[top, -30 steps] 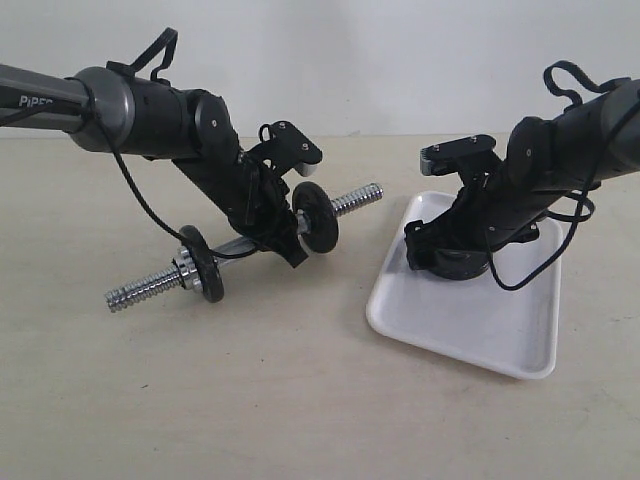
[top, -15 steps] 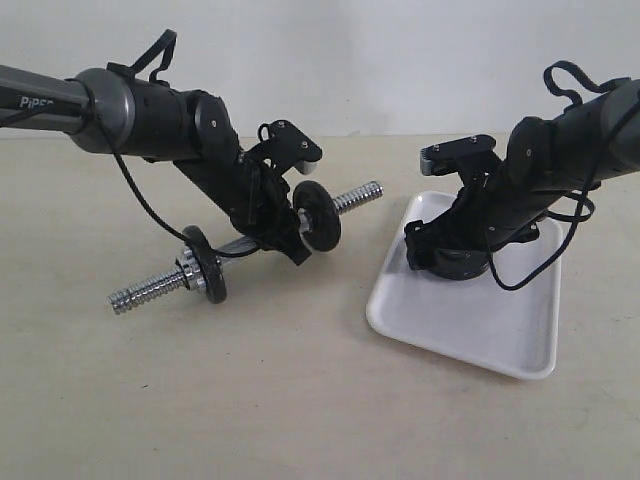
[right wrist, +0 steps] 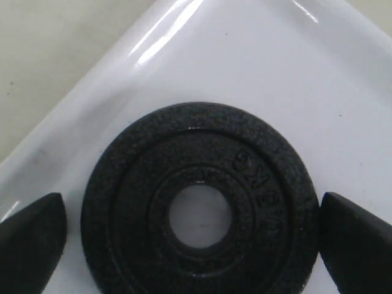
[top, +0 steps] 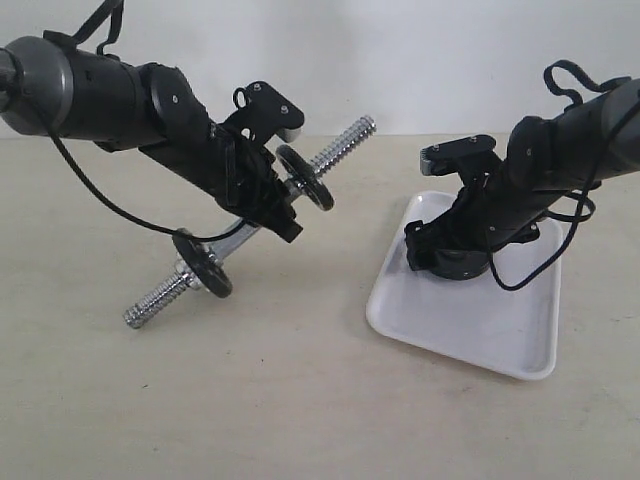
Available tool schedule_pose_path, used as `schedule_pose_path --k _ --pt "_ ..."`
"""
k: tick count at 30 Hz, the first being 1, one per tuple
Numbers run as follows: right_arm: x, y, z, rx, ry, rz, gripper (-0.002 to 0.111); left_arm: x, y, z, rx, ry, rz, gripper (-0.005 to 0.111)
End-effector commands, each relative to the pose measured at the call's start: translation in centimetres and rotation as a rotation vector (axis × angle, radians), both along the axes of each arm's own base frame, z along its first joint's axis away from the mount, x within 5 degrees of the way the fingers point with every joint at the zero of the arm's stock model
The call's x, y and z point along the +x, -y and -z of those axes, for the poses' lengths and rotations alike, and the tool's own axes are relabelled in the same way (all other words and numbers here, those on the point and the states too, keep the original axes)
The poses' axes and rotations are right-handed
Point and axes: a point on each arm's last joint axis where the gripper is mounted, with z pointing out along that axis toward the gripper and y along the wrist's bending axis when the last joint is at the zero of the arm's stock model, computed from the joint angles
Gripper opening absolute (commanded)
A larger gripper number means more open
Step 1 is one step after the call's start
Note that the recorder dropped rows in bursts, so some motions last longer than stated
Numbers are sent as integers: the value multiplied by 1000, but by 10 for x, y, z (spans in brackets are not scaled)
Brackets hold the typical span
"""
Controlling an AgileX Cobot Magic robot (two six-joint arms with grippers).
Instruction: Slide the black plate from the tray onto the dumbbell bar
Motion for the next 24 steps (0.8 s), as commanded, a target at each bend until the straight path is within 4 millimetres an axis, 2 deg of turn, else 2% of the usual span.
schedule_pose_path --k 1,6,15,24 --pt "-5 -1 7 19 -58 2 104 9 -5 -45 -9 211 -64 4" --pt "-6 -1 12 21 -72 2 104 9 -5 -45 -9 208 -62 4" --pt "-11 -3 44 40 -176 -1 104 9 -5 -44 -9 205 -61 4" --pt "-15 -4 46 50 -223 -9 104 9 -5 -44 -7 203 -59 4"
